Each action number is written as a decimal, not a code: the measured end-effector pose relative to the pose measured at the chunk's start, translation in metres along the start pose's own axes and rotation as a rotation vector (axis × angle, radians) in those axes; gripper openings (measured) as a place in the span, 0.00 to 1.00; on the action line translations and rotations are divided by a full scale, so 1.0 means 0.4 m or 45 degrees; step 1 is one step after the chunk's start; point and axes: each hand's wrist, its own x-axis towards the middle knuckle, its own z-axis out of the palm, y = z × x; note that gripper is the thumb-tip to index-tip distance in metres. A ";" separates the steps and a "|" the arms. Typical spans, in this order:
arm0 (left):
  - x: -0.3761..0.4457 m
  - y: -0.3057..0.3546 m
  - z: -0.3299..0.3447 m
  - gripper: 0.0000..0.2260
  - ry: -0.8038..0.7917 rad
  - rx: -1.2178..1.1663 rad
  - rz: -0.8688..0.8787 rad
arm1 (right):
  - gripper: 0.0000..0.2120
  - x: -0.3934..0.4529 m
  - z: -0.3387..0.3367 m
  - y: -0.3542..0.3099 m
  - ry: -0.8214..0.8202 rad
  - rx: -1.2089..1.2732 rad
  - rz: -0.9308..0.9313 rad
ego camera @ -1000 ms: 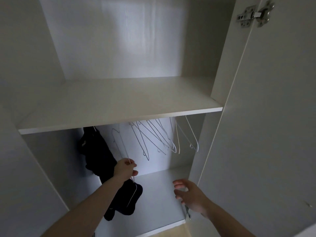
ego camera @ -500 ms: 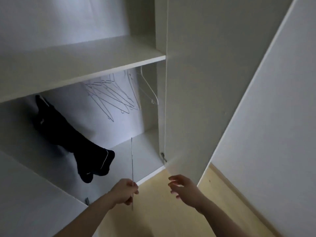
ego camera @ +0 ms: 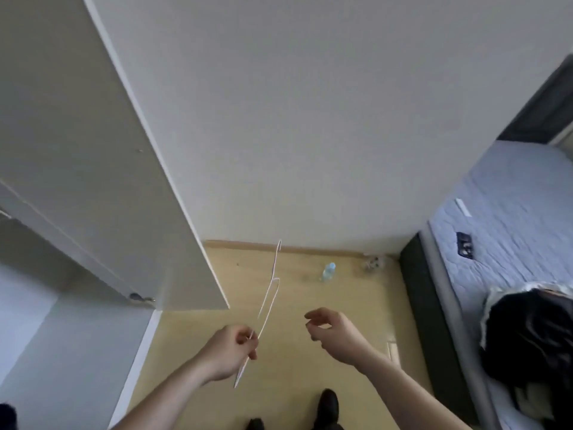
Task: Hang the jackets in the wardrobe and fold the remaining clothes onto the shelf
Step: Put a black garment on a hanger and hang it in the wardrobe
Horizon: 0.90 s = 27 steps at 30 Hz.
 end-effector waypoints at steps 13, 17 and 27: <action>0.104 0.593 0.486 0.06 -0.155 0.377 0.604 | 0.06 -0.245 -0.525 0.354 0.504 0.393 0.066; 0.114 0.764 0.696 0.07 -0.238 0.528 0.747 | 0.10 -0.328 -0.700 0.472 0.585 0.512 0.044; 0.112 1.066 1.052 0.09 -0.668 0.951 0.958 | 0.05 -0.513 -0.963 0.734 0.963 0.732 0.156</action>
